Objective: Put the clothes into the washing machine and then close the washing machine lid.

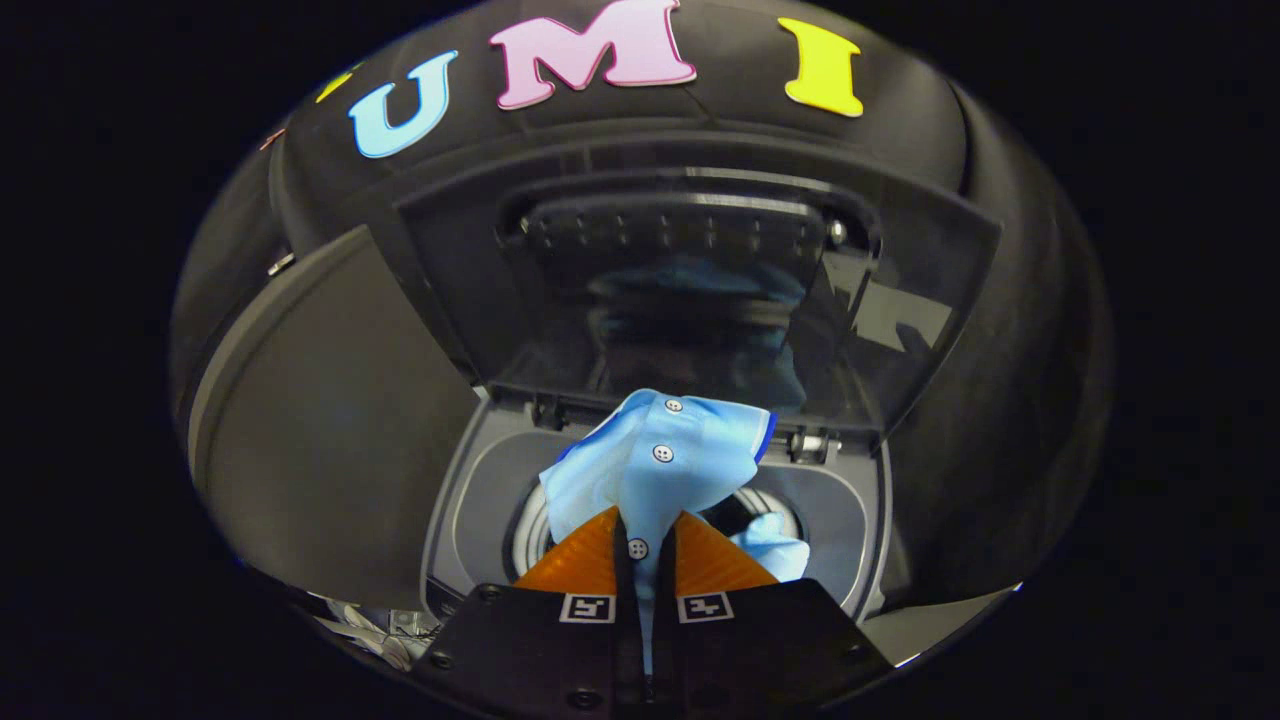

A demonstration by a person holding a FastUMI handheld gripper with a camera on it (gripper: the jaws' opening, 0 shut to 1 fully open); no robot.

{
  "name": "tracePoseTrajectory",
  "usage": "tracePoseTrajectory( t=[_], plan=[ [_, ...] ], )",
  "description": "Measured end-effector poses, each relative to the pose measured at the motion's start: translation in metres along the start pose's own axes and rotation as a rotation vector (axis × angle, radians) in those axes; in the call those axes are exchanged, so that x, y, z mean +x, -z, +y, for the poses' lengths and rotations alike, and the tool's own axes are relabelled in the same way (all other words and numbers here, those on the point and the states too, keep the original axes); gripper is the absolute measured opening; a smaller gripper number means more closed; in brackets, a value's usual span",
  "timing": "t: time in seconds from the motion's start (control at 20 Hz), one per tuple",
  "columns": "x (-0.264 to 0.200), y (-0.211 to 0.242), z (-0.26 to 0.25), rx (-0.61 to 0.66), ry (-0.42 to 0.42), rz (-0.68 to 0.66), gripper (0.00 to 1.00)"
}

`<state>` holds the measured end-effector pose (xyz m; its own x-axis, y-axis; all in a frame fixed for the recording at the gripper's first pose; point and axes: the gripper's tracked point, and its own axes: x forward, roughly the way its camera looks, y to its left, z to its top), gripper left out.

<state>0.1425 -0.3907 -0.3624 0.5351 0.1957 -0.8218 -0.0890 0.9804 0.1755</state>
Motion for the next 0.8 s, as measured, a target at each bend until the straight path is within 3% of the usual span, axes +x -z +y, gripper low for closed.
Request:
tracePoseTrajectory(
  t=[0.3,0.8],
  plan=[
    [0.035,0.038,-0.002,0.006,0.012,0.078,0.08],
    [0.046,0.050,-0.008,0.031,0.048,0.095,0.08]
  ],
)
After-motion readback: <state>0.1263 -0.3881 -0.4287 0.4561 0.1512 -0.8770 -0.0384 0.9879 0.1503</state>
